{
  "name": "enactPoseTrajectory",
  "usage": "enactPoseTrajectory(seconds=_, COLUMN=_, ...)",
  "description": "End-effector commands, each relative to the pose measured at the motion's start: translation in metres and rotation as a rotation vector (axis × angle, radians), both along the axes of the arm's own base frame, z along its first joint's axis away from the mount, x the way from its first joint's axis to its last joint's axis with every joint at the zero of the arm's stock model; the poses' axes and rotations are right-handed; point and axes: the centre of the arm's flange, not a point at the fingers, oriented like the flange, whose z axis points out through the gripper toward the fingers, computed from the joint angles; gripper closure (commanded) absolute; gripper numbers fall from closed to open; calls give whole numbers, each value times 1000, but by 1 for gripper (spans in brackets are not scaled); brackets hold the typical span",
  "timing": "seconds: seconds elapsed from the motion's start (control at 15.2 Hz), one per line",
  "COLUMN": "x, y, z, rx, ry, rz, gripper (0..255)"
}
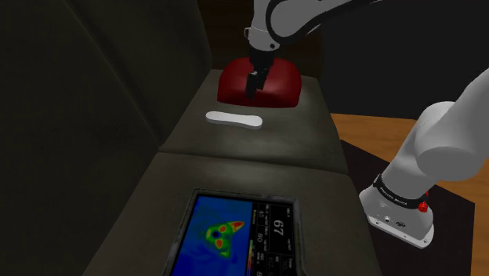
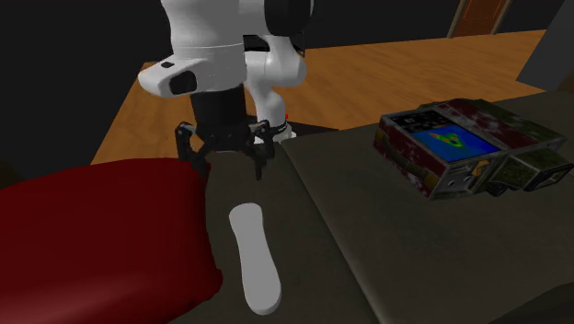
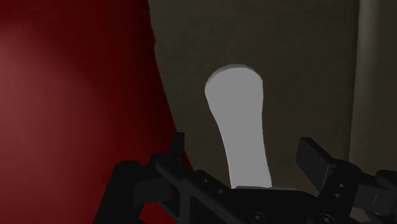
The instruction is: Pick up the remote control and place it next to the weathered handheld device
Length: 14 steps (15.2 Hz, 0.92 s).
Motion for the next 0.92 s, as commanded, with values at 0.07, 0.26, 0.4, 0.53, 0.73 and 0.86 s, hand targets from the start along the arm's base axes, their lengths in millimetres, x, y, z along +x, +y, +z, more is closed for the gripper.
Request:
enactPoseTrajectory(seconds=0.07, x=22, y=21, z=-31, rx=-11, ry=7, rz=71, gripper=0)
enactPoseTrajectory(seconds=0.26, x=43, y=41, z=-60, rx=-23, ry=14, rz=139, gripper=0)
enactPoseTrajectory(seconds=0.4, x=55, y=55, z=-78, rx=-30, ry=18, rz=183, gripper=0)
enactPoseTrajectory(seconds=0.53, x=56, y=55, z=-89, rx=-30, ry=18, rz=183, gripper=0)
enactPoseTrajectory(seconds=0.73, x=57, y=56, z=-105, rx=-30, ry=18, rz=183, gripper=0)
enactPoseTrajectory(seconds=0.86, x=58, y=56, z=-115, rx=-30, ry=18, rz=183, gripper=0)
